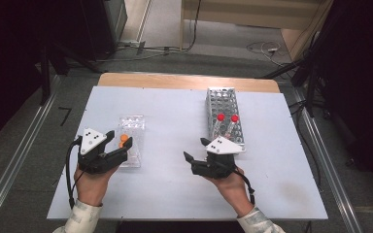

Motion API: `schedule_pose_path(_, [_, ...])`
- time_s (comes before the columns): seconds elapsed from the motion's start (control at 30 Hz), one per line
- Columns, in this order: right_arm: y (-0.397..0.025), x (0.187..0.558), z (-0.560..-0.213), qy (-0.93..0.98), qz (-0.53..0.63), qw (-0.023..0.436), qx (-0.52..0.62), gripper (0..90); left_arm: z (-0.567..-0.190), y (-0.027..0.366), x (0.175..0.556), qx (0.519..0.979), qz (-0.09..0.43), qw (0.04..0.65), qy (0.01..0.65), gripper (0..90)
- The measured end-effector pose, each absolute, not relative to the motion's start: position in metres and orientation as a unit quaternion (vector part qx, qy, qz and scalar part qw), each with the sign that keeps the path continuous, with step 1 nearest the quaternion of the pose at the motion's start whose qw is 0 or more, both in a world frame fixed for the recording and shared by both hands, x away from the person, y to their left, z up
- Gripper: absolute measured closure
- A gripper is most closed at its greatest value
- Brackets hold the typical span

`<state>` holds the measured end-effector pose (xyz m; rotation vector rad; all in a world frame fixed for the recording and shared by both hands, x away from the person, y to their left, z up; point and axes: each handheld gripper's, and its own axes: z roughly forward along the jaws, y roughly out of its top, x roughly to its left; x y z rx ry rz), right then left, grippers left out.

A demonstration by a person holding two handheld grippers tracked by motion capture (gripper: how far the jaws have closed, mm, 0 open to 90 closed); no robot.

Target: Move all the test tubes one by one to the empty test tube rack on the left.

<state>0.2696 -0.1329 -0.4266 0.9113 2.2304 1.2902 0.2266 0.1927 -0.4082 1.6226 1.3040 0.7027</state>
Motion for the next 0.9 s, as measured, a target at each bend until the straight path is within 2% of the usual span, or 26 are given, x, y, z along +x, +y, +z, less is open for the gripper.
schedule_pose_path(0.13, [-0.15,0.281,-0.424,0.786,0.452,0.227,0.355,26.5,-0.409,0.194,0.227,0.652,0.278,0.461,0.534,27.4])
schedule_pose_path(0.7, [-0.203,0.316,-0.428,0.739,0.426,0.271,0.446,26.7,-0.41,0.192,0.228,0.654,0.28,0.461,0.53,26.8])
schedule_pose_path(0.9, [-0.214,0.33,-0.438,0.731,0.411,0.282,0.466,34.6,-0.411,0.19,0.228,0.655,0.281,0.46,0.53,26.9])
